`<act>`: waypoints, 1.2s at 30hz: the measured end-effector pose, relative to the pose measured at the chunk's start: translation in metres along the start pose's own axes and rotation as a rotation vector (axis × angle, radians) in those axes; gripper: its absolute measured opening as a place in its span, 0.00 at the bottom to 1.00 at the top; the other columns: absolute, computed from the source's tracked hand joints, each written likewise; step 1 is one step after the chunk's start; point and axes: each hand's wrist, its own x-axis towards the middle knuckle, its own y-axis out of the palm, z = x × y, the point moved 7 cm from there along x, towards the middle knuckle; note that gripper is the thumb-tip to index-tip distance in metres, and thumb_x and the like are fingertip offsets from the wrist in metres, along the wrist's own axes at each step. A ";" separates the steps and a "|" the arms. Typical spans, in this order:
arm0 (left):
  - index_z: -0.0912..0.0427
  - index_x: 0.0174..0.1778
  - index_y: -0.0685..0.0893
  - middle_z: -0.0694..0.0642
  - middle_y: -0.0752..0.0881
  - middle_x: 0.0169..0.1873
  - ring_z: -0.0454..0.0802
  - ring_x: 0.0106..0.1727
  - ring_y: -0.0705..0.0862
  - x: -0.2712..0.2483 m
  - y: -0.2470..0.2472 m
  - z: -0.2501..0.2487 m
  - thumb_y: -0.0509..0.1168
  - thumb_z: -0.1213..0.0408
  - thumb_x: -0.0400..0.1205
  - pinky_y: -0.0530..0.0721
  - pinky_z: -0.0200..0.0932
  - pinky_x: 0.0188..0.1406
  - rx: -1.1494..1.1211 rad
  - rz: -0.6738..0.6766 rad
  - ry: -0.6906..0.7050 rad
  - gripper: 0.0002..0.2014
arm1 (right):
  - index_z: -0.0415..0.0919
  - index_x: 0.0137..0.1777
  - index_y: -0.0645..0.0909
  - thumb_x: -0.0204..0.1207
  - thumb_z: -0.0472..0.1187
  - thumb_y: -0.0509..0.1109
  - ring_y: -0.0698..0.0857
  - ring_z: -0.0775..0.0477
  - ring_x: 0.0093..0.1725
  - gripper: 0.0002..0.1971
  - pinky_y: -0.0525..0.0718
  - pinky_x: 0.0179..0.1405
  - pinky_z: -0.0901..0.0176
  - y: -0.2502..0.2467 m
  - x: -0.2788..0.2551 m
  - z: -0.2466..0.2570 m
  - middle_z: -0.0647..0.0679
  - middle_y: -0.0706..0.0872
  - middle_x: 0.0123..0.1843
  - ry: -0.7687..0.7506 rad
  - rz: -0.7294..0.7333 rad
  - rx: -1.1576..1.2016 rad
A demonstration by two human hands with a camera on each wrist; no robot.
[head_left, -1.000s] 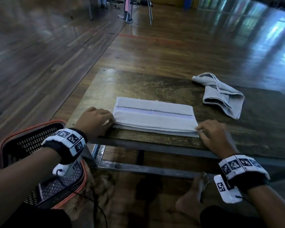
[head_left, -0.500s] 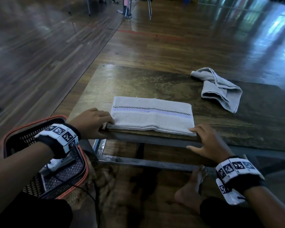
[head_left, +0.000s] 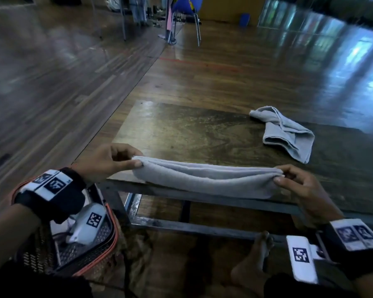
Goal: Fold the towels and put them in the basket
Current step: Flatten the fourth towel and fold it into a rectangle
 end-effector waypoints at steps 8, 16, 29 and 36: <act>0.55 0.48 0.89 0.59 0.89 0.51 0.50 0.54 0.87 0.030 -0.007 0.010 0.70 0.58 0.73 0.85 0.34 0.48 -0.067 0.053 -0.092 0.10 | 0.39 0.47 0.87 0.71 0.43 0.69 0.86 0.56 0.42 0.10 0.84 0.42 0.71 -0.003 0.029 -0.013 0.51 0.91 0.40 0.127 -0.020 0.012; 0.60 0.54 0.83 0.57 0.87 0.51 0.50 0.51 0.84 0.061 0.007 -0.015 0.62 0.71 0.80 0.78 0.38 0.53 0.381 -0.570 0.112 0.09 | 0.42 0.67 0.76 0.78 0.45 0.66 0.78 0.41 0.63 0.18 0.76 0.64 0.45 0.017 0.059 -0.017 0.42 0.82 0.64 0.183 -0.362 -0.838; 0.46 0.81 0.48 0.50 0.49 0.83 0.52 0.83 0.47 0.080 0.152 0.047 0.41 0.36 0.81 0.48 0.60 0.80 1.159 0.197 0.015 0.33 | 0.57 0.81 0.51 0.80 0.65 0.44 0.47 0.47 0.84 0.31 0.49 0.80 0.41 0.108 0.068 -0.071 0.50 0.48 0.85 0.125 0.161 -1.296; 0.57 0.80 0.54 0.65 0.55 0.81 0.60 0.82 0.51 0.108 0.084 0.047 0.54 0.46 0.83 0.41 0.72 0.76 1.303 -0.135 -0.174 0.33 | 0.51 0.80 0.60 0.82 0.59 0.50 0.59 0.43 0.81 0.27 0.57 0.78 0.43 0.053 0.063 -0.073 0.46 0.61 0.83 0.291 0.065 -1.183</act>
